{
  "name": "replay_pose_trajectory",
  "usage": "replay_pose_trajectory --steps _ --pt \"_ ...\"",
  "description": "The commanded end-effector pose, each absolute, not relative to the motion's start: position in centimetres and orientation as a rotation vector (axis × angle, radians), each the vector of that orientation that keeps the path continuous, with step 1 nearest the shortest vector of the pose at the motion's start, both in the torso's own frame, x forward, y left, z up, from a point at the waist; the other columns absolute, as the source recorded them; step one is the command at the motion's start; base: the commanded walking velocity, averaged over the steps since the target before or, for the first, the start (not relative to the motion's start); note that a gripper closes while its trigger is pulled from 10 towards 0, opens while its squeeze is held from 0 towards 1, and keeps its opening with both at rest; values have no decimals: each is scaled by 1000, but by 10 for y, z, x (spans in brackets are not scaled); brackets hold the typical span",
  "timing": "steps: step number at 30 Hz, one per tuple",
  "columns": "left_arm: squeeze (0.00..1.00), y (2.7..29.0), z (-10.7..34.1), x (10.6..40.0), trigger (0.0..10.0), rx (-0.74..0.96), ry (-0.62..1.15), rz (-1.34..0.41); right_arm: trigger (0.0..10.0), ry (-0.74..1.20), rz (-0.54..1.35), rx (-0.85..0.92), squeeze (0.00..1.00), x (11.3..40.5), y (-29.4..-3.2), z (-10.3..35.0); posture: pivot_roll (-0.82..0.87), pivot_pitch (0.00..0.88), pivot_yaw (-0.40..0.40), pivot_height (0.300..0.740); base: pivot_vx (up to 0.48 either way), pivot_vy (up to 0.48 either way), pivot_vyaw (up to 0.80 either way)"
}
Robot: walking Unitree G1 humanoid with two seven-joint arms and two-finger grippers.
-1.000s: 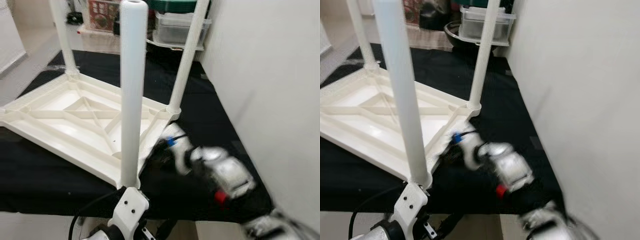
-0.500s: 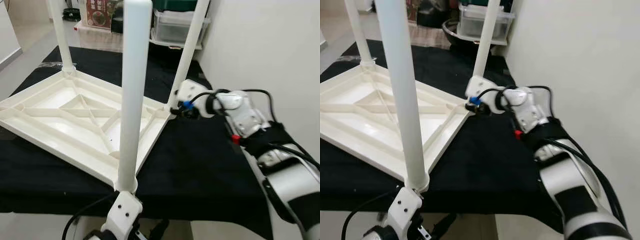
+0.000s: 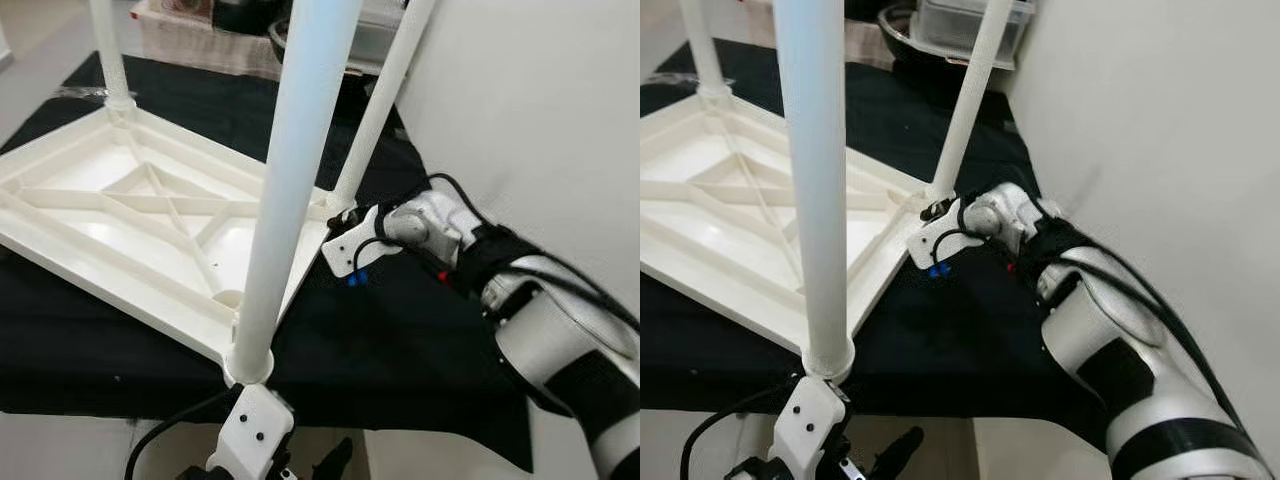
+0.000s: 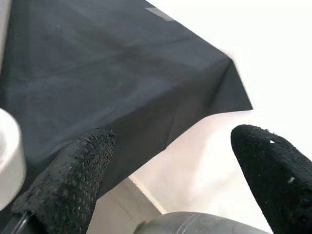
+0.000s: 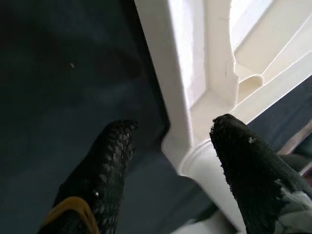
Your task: Building children table
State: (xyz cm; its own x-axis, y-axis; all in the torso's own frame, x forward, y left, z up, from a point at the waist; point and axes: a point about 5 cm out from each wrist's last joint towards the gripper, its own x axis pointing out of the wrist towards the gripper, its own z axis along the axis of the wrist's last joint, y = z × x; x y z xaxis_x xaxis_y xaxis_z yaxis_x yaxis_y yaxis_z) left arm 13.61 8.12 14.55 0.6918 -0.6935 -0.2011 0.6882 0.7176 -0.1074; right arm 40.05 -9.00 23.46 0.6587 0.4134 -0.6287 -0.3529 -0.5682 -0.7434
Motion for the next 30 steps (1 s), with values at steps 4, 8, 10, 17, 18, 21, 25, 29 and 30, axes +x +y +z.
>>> replay_pose_trajectory --steps 4,8,10,17,18,21,25,29,30 --pt "0 76 145 132 10000 -51 255 -784 10000 -123 1092 -1983 0 396 -77 237 57 185 -248 740 0 0 0" --pt "0 75 145 131 10000 -53 260 -781 10000 -182 1178 -1976 0 390 -65 234 53 189 -246 740 0 0 0" --pt "0 74 146 130 10000 -54 263 -779 10000 -257 1249 -2017 0 384 -57 225 58 189 -250 740 0 0 0" --pt "0 77 147 133 10000 -41 259 -758 10000 -324 1315 -2146 0 379 -54 206 62 188 -249 740 0 0 0" --pt "0 77 147 134 10000 -43 256 -754 10000 -313 1333 -2140 0 377 -52 203 62 188 -249 740 0 0 0" --pt "0 77 147 134 10000 -47 254 -749 10000 -299 1354 -2138 0 376 -52 200 60 188 -247 740 0 0 0" --pt "0 76 147 135 10000 -39 251 -747 0 -238 1415 -2028 0 372 -43 197 67 188 -247 740 0 0 0" --pt "0 77 148 137 10000 -28 245 -735 0 -228 1459 -1933 0 367 -32 200 71 191 -249 740 0 0 0" --pt "0 77 148 137 10000 -28 245 -735 0 -228 1459 -1933 0 367 -32 200 71 191 -249 740 0 0 0"
